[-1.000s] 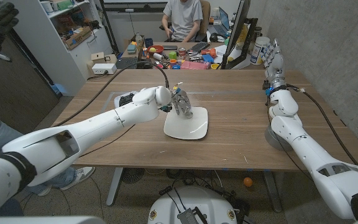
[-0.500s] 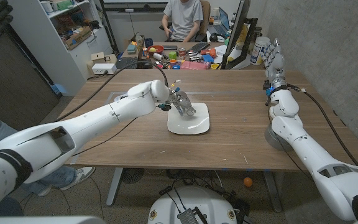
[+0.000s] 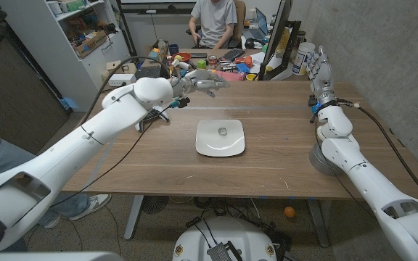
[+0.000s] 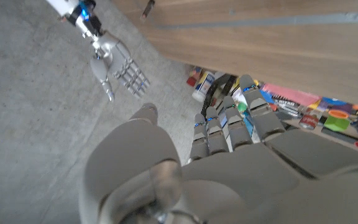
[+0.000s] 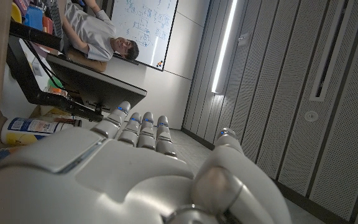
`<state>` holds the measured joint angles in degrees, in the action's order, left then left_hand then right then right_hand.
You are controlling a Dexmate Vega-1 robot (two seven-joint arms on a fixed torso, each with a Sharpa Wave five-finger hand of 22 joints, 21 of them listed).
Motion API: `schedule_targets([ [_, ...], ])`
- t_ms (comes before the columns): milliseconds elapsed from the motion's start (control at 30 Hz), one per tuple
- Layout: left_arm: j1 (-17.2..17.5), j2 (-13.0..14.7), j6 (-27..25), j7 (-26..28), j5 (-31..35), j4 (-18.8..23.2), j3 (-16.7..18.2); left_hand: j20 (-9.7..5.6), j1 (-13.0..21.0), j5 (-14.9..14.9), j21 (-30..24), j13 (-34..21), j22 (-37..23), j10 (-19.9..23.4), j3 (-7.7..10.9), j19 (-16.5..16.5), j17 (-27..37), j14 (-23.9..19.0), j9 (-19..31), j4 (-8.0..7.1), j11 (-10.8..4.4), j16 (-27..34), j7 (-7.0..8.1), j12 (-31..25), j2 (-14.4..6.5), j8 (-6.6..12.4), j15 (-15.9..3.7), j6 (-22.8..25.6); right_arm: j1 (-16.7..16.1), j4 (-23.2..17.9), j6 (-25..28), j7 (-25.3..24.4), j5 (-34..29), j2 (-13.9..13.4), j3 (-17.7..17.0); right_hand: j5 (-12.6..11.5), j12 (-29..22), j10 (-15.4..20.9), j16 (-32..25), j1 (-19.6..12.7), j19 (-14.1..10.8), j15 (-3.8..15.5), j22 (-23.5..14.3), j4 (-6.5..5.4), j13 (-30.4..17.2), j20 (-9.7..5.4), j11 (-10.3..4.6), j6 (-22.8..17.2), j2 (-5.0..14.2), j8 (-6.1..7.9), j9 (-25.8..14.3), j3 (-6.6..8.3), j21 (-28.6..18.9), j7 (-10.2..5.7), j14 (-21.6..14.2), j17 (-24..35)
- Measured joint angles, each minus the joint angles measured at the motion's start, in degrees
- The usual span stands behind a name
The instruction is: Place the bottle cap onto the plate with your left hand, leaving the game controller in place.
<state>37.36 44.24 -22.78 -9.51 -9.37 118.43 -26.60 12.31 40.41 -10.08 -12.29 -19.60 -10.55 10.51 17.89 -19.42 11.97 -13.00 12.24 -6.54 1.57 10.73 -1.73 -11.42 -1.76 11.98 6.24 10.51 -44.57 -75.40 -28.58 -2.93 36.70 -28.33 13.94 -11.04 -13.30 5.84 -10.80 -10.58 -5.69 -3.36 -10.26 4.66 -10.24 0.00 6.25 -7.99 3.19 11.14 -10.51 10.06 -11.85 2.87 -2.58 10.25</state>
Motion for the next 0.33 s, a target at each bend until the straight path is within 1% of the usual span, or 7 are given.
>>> schedule_targets([
  [33, 1.6, -0.1, 2.1, 1.5, -0.9, 0.2, 1.5, -0.55, -1.1, 0.0, 0.6, 0.3, 0.0, -0.4, -0.50, 1.6, 0.0, 0.8, 0.0, -0.50, -0.35, 0.0, 0.42, 0.0, 0.1, -0.02, -0.82, -0.4, -0.5, -0.7, 0.2, -0.4, -0.2, -0.3, -0.1, 0.0, 0.0, 0.0, 0.0, 0.0, 0.0, 0.00, 0.0, 0.00, 0.0, 0.00, 0.00, 0.0, 0.00, 0.00, 0.0, 0.00, 0.0, 0.00, 0.0, 0.0],
  [67, 3.7, -0.6, 5.4, 3.3, -2.0, 0.2, 3.4, -1.49, -2.1, -0.2, 0.9, 0.6, 0.0, -0.6, -0.97, 2.8, 0.0, 1.5, 0.0, -0.97, -0.56, 0.0, 0.62, 0.0, 0.3, -0.02, -1.56, -0.6, -1.4, -2.0, 0.7, -1.1, -0.5, -0.7, -0.2, 0.0, 0.0, 0.0, 0.0, 0.0, 0.0, 0.00, 0.0, 0.00, 0.0, 0.00, 0.00, 0.0, 0.00, 0.00, 0.0, 0.00, 0.1, 0.00, 0.0, 0.0],
  [100, 4.6, -0.9, 7.4, 4.1, -2.8, 0.0, 4.2, -2.59, -3.0, -0.4, 0.9, 0.9, 0.0, -0.6, -1.37, 3.6, 0.0, 1.8, 0.0, -1.35, -0.71, 0.0, 0.71, 0.0, 0.5, -0.02, -2.37, -0.7, -1.4, -2.1, 0.7, -1.1, -0.5, -0.8, -0.2, 0.0, 0.0, 0.0, 0.0, 0.0, 0.0, 0.00, 0.0, 0.00, 0.0, 0.00, 0.00, 0.0, 0.00, 0.00, 0.0, 0.00, 0.2, 0.00, 0.0, 0.0],
  [167, 7.3, -2.3, 14.7, 5.9, -5.6, -1.8, 6.7, -5.39, -4.5, -0.4, 0.9, 1.4, 0.0, -0.4, -2.29, 3.8, -0.2, 1.9, 0.0, -1.61, -0.87, 0.0, 0.44, 0.0, 0.9, -0.02, -3.42, -0.9, -2.9, -4.4, 1.5, -2.5, -1.3, -1.6, -0.4, 0.0, 0.0, 0.0, 0.0, 0.0, 0.0, 0.00, 0.0, 0.00, 0.0, 0.00, 0.00, 0.0, 0.00, 0.00, 0.0, 0.00, 0.2, 0.00, 0.0, 0.0],
  [200, 7.9, -2.6, 17.0, 6.3, -6.6, -2.4, 7.2, -6.33, -4.8, -0.4, 0.9, 1.5, 0.0, -0.2, -2.44, 3.9, -0.3, 2.0, 0.0, -1.76, -1.08, 0.0, 0.10, 0.0, 1.1, -0.02, -3.49, -0.9, -3.3, -5.1, 1.7, -2.8, -1.5, -1.9, -0.5, 0.0, 0.0, 0.0, 0.0, 0.0, 0.0, 0.00, 0.0, 0.00, 0.0, 0.00, 0.00, 0.0, 0.00, 0.00, 0.0, 0.00, 0.2, 0.00, 0.0, 0.0],
  [267, 9.5, -3.5, 21.2, 6.9, -8.4, -4.3, 8.6, -7.54, -5.2, -0.6, 0.9, 1.8, 0.0, -0.3, -2.65, 4.1, -0.3, 2.3, -0.3, -1.79, -1.32, 0.0, -0.46, 0.0, 1.2, -0.02, -3.76, -0.5, -4.0, -6.4, 2.3, -3.6, -2.2, -2.3, -0.6, 0.0, 0.0, 0.0, 0.0, 0.0, 0.0, 0.00, 0.0, 0.00, 0.0, 0.00, 0.00, 0.0, 0.00, 0.00, 0.0, 0.00, 0.2, 0.00, 0.0, 0.0],
  [333, 10.4, -4.0, 24.5, 7.3, -9.9, -5.5, 9.4, -7.75, -5.5, -0.7, 0.9, 2.0, 0.0, -0.4, -2.98, 4.3, -0.3, 2.3, -0.3, -1.83, -1.49, 0.0, -0.79, 0.0, 1.1, -0.02, -3.82, -0.2, -4.4, -7.3, 2.7, -4.1, -2.7, -2.6, -0.6, 0.0, 0.0, 0.0, 0.0, 0.0, 0.0, 0.00, 0.0, 0.00, 0.0, 0.00, 0.00, 0.0, 0.00, 0.00, 0.0, 0.00, 0.2, 0.00, 0.0, 0.0],
])
